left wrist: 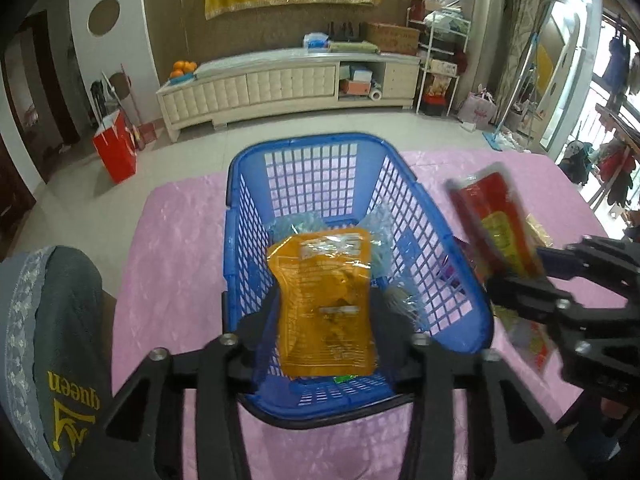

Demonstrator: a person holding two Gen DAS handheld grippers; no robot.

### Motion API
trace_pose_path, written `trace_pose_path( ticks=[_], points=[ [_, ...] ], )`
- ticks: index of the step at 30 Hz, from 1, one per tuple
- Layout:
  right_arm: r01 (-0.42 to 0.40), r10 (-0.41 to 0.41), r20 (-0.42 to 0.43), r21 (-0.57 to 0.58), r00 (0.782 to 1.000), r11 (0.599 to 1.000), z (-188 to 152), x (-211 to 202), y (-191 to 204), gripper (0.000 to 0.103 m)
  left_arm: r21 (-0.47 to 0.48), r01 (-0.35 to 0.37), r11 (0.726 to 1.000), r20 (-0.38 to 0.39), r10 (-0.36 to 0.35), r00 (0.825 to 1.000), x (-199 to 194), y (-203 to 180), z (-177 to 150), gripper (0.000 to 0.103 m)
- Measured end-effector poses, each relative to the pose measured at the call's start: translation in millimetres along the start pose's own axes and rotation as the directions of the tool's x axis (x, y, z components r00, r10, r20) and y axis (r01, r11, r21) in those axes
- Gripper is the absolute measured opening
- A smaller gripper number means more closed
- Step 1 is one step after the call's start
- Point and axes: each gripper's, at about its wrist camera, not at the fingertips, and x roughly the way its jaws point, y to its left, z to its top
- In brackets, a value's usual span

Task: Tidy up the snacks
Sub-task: 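Lower the yellow-orange pack into the basket and open the left tool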

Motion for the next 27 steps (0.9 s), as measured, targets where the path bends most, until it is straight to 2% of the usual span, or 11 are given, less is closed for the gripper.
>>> trace_pose_path(
  ticks=[1,2,3,8,19,27],
  points=[
    [0.003,-0.003,0.000,0.001,1.000,1.000,1,0,-1,0.040,-0.011,0.008,1.000,-0.016,-0.008,1.000,2,1,1,0.050],
    [0.007,-0.007,0.000,0.005,1.000,1.000,1,-1,-3,0.040,-0.014,0.017,1.000,-0.034,-0.018,0.999,4,1,0,0.057],
    [0.010,-0.010,0.002,0.010,1.000,1.000,0,-4,-6,0.040,-0.010,0.019,1.000,-0.044,-0.020,0.999,4,0,-2,0.060],
    [0.011,-0.011,0.022,0.027,1.000,1.000,2,-17,-8,0.040,0.008,-0.003,1.000,-0.018,0.004,1.000,-13,-8,-10,0.060],
    [-0.016,0.018,0.082,-0.029,0.996,0.999,23,-47,5,0.040,-0.073,-0.055,0.996,0.107,0.062,0.992,-83,11,-16,0.060],
    [-0.024,0.035,0.071,-0.149,0.997,0.988,45,-32,30,0.041,-0.111,-0.087,0.990,0.107,0.099,0.989,-86,22,-22,0.060]
  ],
)
